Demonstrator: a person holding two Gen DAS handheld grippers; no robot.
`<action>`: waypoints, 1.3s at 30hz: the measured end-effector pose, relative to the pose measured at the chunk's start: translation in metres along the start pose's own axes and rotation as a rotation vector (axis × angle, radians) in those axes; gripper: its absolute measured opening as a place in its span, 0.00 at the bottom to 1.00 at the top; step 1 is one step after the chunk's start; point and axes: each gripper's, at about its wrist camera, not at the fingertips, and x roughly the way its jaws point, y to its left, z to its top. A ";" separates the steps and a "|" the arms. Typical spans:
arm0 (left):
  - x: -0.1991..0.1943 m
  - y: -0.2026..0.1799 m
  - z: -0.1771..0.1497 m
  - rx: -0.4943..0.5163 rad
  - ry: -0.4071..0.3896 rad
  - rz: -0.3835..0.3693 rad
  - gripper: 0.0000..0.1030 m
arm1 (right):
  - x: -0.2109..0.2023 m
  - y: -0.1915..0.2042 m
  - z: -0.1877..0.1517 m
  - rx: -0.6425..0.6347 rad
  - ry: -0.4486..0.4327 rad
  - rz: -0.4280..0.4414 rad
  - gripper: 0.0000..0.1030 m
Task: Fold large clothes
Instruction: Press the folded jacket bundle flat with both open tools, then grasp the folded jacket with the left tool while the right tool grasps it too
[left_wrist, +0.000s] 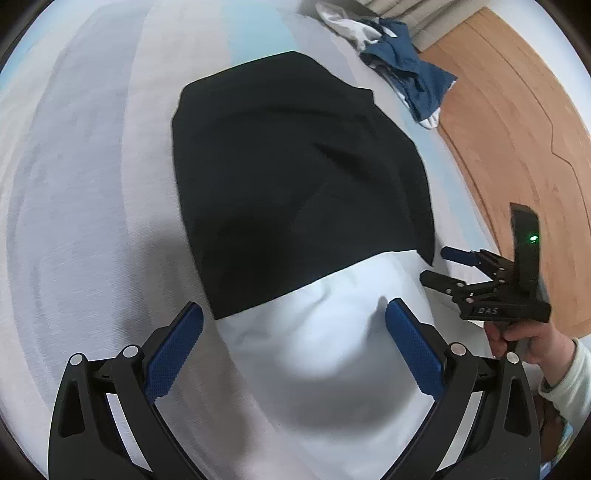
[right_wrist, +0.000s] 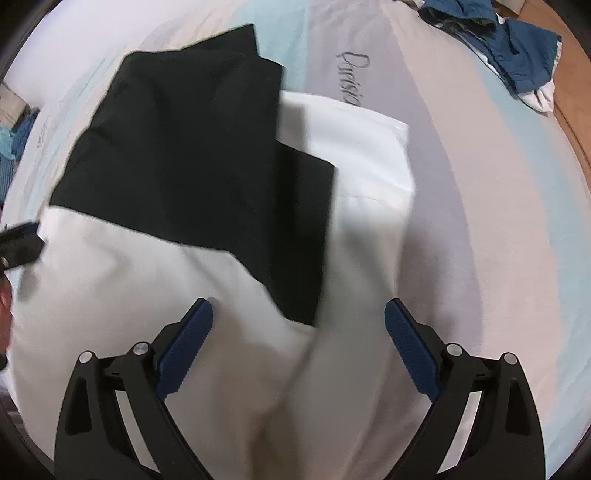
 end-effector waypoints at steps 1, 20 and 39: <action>0.003 -0.003 0.001 0.007 0.009 -0.013 0.94 | 0.002 -0.006 -0.003 0.009 0.003 -0.026 0.88; 0.022 0.013 -0.001 0.027 0.057 0.013 0.95 | 0.039 -0.027 -0.008 0.210 0.093 0.340 0.84; 0.055 0.013 -0.002 -0.031 0.138 0.034 0.95 | 0.062 -0.007 0.002 0.148 0.116 0.242 0.74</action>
